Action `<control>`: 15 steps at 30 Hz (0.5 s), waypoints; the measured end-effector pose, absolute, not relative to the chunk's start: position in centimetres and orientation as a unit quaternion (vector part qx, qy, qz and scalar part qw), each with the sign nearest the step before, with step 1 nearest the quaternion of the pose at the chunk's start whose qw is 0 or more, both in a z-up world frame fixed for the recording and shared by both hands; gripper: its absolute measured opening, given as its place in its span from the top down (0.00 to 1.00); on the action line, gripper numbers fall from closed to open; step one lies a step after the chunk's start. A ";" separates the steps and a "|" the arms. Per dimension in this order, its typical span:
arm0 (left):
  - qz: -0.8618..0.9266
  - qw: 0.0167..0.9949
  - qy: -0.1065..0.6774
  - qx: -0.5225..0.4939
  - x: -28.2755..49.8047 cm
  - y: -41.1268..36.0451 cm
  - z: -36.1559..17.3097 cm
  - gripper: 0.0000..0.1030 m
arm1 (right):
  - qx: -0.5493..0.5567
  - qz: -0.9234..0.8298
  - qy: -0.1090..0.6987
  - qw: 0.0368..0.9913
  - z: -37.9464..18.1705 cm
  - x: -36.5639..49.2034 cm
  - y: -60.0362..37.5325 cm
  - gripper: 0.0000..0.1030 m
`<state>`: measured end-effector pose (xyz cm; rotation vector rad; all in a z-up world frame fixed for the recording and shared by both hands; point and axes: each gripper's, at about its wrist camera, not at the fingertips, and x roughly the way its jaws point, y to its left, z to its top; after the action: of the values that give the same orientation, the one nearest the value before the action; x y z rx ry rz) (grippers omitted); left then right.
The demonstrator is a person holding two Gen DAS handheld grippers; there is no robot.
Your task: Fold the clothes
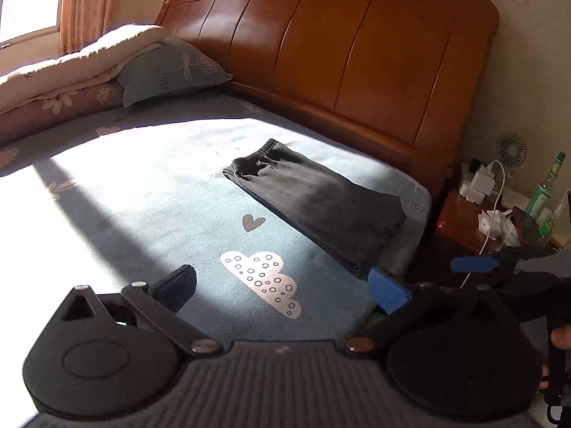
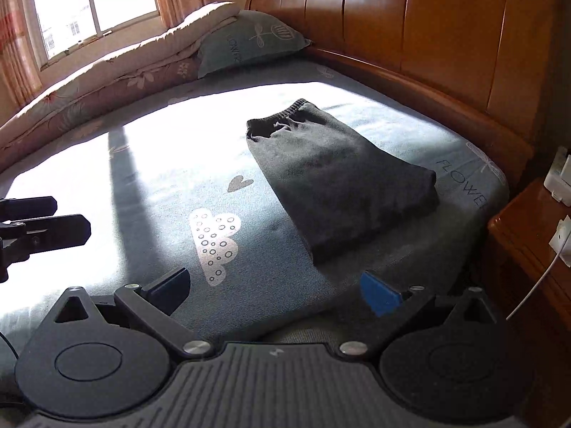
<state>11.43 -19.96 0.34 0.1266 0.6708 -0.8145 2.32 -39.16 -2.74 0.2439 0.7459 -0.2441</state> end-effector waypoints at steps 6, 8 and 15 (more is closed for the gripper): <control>-0.382 0.863 0.321 0.072 8.5 -19.3 0.8 0.01 | 0.106 -0.135 0.355 0.919 -1.3 0.4 -37.4 0.00; -0.378 0.865 0.323 0.070 7.8 -19.0 0.7 0.01 | 0.102 -0.140 0.351 0.920 -1.0 -0.4 -36.9 0.00; -0.357 0.871 0.334 0.057 5.9 -17.6 -0.2 0.01 | 0.088 -0.144 0.344 0.924 -0.6 -2.6 -35.5 0.00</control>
<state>5.92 -17.56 -0.21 0.1191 0.6974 -0.7467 -2.63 -35.49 -0.61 0.1813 0.7055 -0.2966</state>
